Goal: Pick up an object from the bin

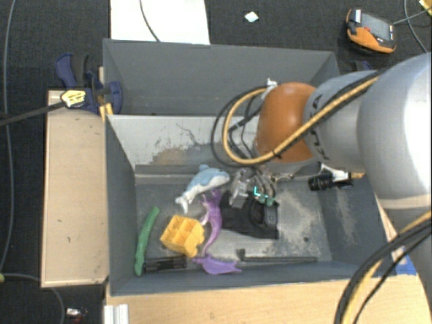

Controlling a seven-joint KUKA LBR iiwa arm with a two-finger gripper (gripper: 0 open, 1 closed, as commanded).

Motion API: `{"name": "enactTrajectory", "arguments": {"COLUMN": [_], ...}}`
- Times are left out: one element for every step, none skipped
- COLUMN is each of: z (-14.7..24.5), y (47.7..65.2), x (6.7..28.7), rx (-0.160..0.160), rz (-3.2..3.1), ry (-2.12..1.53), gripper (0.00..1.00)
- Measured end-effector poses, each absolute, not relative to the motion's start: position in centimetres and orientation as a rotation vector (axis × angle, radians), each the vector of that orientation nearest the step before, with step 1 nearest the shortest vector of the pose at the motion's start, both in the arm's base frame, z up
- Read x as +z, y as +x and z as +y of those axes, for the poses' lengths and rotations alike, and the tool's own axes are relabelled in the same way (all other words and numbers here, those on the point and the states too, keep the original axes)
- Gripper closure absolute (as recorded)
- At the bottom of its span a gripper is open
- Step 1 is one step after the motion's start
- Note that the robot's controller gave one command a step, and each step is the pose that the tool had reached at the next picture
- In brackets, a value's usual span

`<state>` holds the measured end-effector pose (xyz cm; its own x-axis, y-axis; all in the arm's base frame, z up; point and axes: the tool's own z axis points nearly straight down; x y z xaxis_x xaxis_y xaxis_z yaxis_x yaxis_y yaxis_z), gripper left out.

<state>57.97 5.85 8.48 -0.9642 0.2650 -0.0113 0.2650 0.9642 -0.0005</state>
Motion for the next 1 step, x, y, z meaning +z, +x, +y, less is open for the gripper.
{"name": "enactTrajectory", "arguments": {"z": [5.85], "y": [57.97], "x": [8.48], "rx": [-0.003], "rz": [3.103], "ry": [0.417], "gripper": [0.00]}}
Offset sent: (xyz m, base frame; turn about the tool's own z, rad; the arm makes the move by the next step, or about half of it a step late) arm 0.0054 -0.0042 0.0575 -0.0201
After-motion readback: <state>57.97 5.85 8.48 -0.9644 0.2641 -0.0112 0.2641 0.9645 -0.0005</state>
